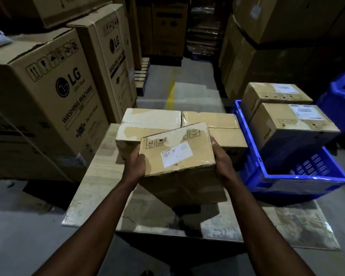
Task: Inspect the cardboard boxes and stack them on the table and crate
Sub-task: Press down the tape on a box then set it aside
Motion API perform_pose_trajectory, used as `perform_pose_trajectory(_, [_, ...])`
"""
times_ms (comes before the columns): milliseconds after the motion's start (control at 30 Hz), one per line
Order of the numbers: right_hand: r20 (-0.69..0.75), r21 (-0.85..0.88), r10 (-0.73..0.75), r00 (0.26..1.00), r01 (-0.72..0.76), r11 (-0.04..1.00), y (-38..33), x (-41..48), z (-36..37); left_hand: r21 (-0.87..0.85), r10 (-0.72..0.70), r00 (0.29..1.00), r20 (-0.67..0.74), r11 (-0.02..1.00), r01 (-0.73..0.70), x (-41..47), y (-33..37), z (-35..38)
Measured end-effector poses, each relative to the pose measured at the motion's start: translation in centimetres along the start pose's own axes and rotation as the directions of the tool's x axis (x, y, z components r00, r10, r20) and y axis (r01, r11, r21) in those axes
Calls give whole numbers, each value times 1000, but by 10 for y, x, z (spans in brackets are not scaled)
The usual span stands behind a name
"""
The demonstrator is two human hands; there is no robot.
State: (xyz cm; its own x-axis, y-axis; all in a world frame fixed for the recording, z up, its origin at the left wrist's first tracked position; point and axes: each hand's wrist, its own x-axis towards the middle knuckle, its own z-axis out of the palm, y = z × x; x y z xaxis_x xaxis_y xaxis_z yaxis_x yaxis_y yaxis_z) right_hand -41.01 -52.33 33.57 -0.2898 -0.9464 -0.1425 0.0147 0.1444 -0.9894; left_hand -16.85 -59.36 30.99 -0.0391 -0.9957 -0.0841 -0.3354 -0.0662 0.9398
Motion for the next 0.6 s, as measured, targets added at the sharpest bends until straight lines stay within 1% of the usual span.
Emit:
perform_pose_trajectory(67, [14, -134, -32, 999, 34, 990, 0, 3, 10, 35, -29, 999, -18, 999, 30, 3, -6, -5])
perform_pose_trajectory(100, [-1, -196, -35, 999, 35, 980, 1, 4, 16, 99, -19, 999, -38, 995, 22, 4, -7, -9])
perform_pose_trajectory(133, [-23, -240, -33, 999, 26, 970, 1, 6, 24, 190, 21, 999, -50, 982, -12, 8, -11, -14])
perform_pose_trajectory(200, [-46, -299, -25, 999, 10, 954, -1, 5, 37, 382, 110, 993, -32, 920, -90, 12, -16, -27])
perform_pose_trajectory(233, [-40, -316, -39, 998, 24, 948, -3, 4, 41, 459, 130, 991, -20, 882, -106, 15, -18, -32])
perform_pose_trajectory(333, [-63, -387, -74, 995, 45, 921, 4, 3, 45, 613, 165, 986, 9, 778, -136, 18, -11, -33])
perform_pose_trajectory(367, [-94, -414, -60, 994, 16, 910, 8, 2, 46, 626, 177, 983, 52, 761, -170, 14, 0, -27])
perform_pose_trajectory(400, [-129, -442, -30, 991, -30, 896, 12, 2, 48, 605, 193, 975, 106, 766, -217, 8, 15, -18])
perform_pose_trajectory(433, [-144, -476, -8, 990, -62, 877, 14, 1, 53, 547, 205, 965, 161, 795, -261, 0, 32, -6])
perform_pose_trajectory(500, [-93, -549, -24, 995, -31, 835, 19, 0, 64, 437, 207, 948, 241, 849, -296, -12, 60, 18])
perform_pose_trajectory(567, [-35, -579, -66, 997, 33, 815, 25, 4, 71, 414, 175, 960, 220, 874, -254, -17, 74, 29])
perform_pose_trajectory(600, [-41, -581, -58, 997, 23, 814, 28, 7, 69, 421, 170, 965, 200, 874, -242, -14, 74, 26])
